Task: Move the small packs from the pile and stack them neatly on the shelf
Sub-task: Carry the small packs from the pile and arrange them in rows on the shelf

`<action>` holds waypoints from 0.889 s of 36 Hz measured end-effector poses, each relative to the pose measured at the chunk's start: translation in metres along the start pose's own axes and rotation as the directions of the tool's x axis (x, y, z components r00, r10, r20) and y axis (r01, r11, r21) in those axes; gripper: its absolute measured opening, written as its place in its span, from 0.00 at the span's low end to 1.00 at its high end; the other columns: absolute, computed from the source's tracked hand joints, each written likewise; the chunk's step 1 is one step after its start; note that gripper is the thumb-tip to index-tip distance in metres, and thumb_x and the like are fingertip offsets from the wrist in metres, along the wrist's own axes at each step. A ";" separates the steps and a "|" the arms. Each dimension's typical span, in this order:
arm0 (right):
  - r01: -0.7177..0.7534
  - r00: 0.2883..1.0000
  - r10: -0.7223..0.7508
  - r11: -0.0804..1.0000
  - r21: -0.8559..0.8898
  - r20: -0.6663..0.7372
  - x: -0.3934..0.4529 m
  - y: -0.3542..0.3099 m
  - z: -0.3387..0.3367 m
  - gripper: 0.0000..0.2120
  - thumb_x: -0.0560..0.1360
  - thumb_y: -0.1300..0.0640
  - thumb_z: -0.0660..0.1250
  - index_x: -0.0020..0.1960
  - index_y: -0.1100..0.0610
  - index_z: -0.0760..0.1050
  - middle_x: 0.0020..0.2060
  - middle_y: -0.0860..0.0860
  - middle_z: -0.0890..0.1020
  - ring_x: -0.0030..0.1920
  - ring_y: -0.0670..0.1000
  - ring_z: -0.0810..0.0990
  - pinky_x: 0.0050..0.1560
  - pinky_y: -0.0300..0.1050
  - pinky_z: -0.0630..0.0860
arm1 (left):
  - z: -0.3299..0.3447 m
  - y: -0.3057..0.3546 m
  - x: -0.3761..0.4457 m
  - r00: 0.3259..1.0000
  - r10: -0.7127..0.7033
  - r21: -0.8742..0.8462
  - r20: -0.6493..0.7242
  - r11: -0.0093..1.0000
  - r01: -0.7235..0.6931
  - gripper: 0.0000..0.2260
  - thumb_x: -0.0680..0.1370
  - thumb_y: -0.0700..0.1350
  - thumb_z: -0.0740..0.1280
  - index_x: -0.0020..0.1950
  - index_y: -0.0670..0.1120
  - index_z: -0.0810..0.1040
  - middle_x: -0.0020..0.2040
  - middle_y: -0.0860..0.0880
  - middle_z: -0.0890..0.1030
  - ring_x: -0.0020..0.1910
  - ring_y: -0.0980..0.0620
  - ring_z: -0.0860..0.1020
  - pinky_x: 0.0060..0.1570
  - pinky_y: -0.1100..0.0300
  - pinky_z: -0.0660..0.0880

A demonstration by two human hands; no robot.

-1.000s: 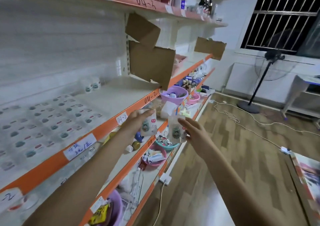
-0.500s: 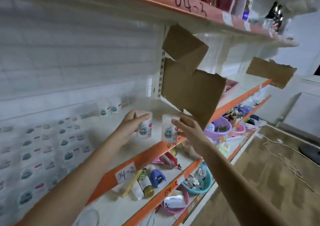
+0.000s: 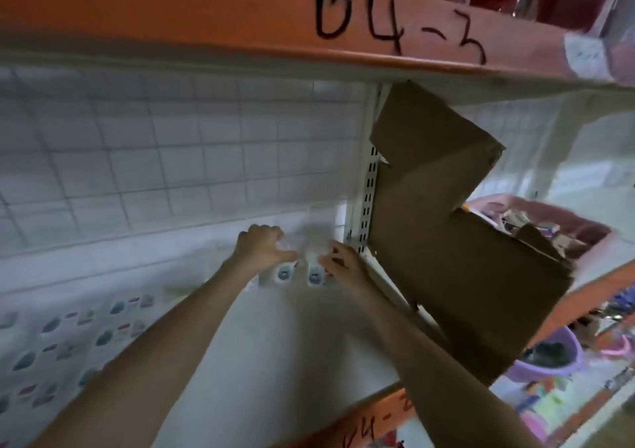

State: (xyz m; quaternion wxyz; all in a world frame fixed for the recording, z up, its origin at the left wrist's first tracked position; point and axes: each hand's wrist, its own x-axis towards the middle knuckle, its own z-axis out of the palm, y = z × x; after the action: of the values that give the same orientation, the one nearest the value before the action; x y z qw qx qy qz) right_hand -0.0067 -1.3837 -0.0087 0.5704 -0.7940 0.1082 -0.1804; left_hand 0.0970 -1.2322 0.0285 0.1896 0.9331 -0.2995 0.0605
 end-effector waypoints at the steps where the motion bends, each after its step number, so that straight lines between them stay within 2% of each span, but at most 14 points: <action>1: 0.030 1.000 -0.030 0.999 -0.028 0.004 0.008 0.003 0.003 0.18 0.76 0.62 0.65 0.65 0.65 0.68 0.51 0.60 0.74 0.50 0.59 0.77 0.49 0.48 0.74 | 0.001 0.000 0.005 1.000 -0.005 0.133 0.001 0.991 0.005 0.30 0.68 0.67 0.66 0.60 0.47 0.76 0.58 0.48 0.78 0.58 0.46 0.73 0.52 0.56 0.66; 3: 0.075 0.997 -0.072 0.995 -0.068 0.037 0.024 0.011 0.007 0.17 0.76 0.63 0.65 0.63 0.67 0.68 0.52 0.66 0.74 0.54 0.66 0.76 0.51 0.53 0.74 | 0.003 -0.001 0.012 0.999 -0.030 0.301 0.019 0.953 0.023 0.28 0.70 0.67 0.63 0.61 0.48 0.76 0.57 0.47 0.77 0.59 0.46 0.70 0.54 0.55 0.64; 5: 0.103 0.991 -0.096 0.992 -0.076 0.091 0.037 0.019 0.009 0.16 0.77 0.63 0.64 0.62 0.68 0.68 0.54 0.68 0.73 0.55 0.66 0.75 0.52 0.56 0.74 | 0.007 -0.004 0.016 0.998 -0.053 0.401 0.026 0.915 0.039 0.27 0.73 0.66 0.60 0.62 0.49 0.75 0.57 0.47 0.76 0.60 0.45 0.69 0.56 0.53 0.63; 7: 0.107 0.985 -0.095 0.991 -0.078 0.142 0.046 0.025 0.011 0.19 0.78 0.61 0.63 0.67 0.65 0.66 0.58 0.62 0.73 0.58 0.60 0.75 0.51 0.48 0.76 | 0.012 -0.005 0.017 0.998 -0.057 0.443 0.013 0.895 0.046 0.26 0.73 0.66 0.59 0.60 0.48 0.75 0.55 0.47 0.77 0.58 0.46 0.69 0.54 0.53 0.62; 9: 0.083 0.979 -0.068 0.994 -0.072 0.191 0.051 0.032 0.012 0.24 0.78 0.59 0.63 0.72 0.60 0.61 0.64 0.56 0.71 0.64 0.56 0.72 0.56 0.44 0.73 | 0.014 -0.006 0.016 0.998 -0.057 0.448 -0.010 0.892 0.055 0.26 0.73 0.66 0.60 0.59 0.47 0.75 0.53 0.48 0.78 0.57 0.46 0.70 0.53 0.54 0.61; 13: 0.067 0.979 -0.051 0.995 -0.073 0.200 0.060 0.040 0.007 0.28 0.76 0.56 0.67 0.73 0.54 0.60 0.68 0.52 0.67 0.66 0.53 0.69 0.63 0.48 0.71 | 0.013 -0.006 0.012 0.997 -0.065 0.433 -0.033 0.898 0.073 0.26 0.74 0.64 0.61 0.63 0.47 0.71 0.54 0.48 0.79 0.58 0.47 0.70 0.55 0.53 0.60; 14: 0.062 0.981 -0.052 0.997 -0.048 0.188 0.062 0.039 0.005 0.28 0.75 0.55 0.67 0.72 0.53 0.62 0.67 0.51 0.67 0.65 0.52 0.70 0.61 0.47 0.72 | 0.013 -0.008 0.011 0.997 -0.066 0.433 -0.025 0.898 0.071 0.25 0.74 0.64 0.61 0.62 0.47 0.73 0.54 0.48 0.79 0.58 0.47 0.69 0.55 0.53 0.60; 16: 0.086 0.980 -0.080 0.996 -0.025 0.184 0.066 0.038 0.003 0.23 0.74 0.55 0.68 0.68 0.51 0.68 0.64 0.50 0.69 0.61 0.51 0.72 0.51 0.39 0.74 | 0.013 -0.009 0.010 0.998 -0.065 0.442 -0.010 0.895 0.063 0.23 0.75 0.63 0.60 0.61 0.48 0.75 0.53 0.48 0.79 0.58 0.48 0.69 0.55 0.53 0.60; 18: 0.156 0.969 -0.135 0.984 -0.089 0.209 0.068 0.036 0.002 0.18 0.73 0.54 0.69 0.62 0.50 0.73 0.61 0.49 0.71 0.57 0.50 0.74 0.43 0.30 0.71 | 0.012 -0.008 0.009 0.998 -0.059 0.453 -0.007 0.890 0.056 0.23 0.75 0.63 0.60 0.61 0.48 0.75 0.54 0.48 0.79 0.58 0.47 0.69 0.56 0.53 0.60; 22: 0.214 0.960 -0.183 0.967 -0.136 0.210 0.075 0.036 0.007 0.15 0.74 0.58 0.69 0.60 0.56 0.75 0.58 0.52 0.74 0.50 0.48 0.75 0.35 0.25 0.71 | 0.011 -0.006 0.009 0.999 -0.042 0.432 -0.004 0.901 0.040 0.22 0.76 0.60 0.61 0.64 0.49 0.73 0.58 0.47 0.76 0.59 0.47 0.70 0.57 0.55 0.61; 24: 0.229 0.959 -0.198 0.963 -0.143 0.203 0.077 0.035 0.011 0.14 0.74 0.59 0.68 0.60 0.57 0.75 0.57 0.53 0.75 0.51 0.49 0.75 0.38 0.26 0.72 | 0.011 -0.005 0.009 0.999 -0.036 0.416 -0.005 0.909 0.035 0.20 0.76 0.59 0.62 0.64 0.50 0.72 0.59 0.48 0.76 0.59 0.48 0.71 0.58 0.55 0.60; 28: 0.256 0.950 -0.218 0.954 -0.156 0.222 0.078 0.036 0.016 0.15 0.76 0.59 0.66 0.61 0.58 0.74 0.59 0.54 0.75 0.54 0.50 0.75 0.50 0.38 0.73 | 0.015 -0.004 0.006 1.000 -0.016 0.414 -0.022 0.910 0.024 0.18 0.77 0.56 0.62 0.65 0.50 0.72 0.60 0.48 0.76 0.59 0.48 0.72 0.59 0.56 0.61; 32: 0.277 0.938 -0.221 0.942 -0.190 0.268 0.082 0.033 0.015 0.15 0.77 0.59 0.64 0.63 0.59 0.73 0.60 0.55 0.75 0.57 0.52 0.76 0.52 0.42 0.75 | 0.017 -0.005 0.006 0.999 -0.022 0.376 -0.028 0.926 0.031 0.18 0.78 0.53 0.62 0.65 0.49 0.72 0.60 0.47 0.76 0.59 0.48 0.73 0.60 0.57 0.61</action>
State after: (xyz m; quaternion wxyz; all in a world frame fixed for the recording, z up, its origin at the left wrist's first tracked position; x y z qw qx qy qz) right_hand 0.0755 -1.4125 -0.0312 0.4581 -0.8767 -0.0448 -0.1396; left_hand 0.1048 -1.2378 0.0128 0.0113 0.9553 -0.2677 0.1249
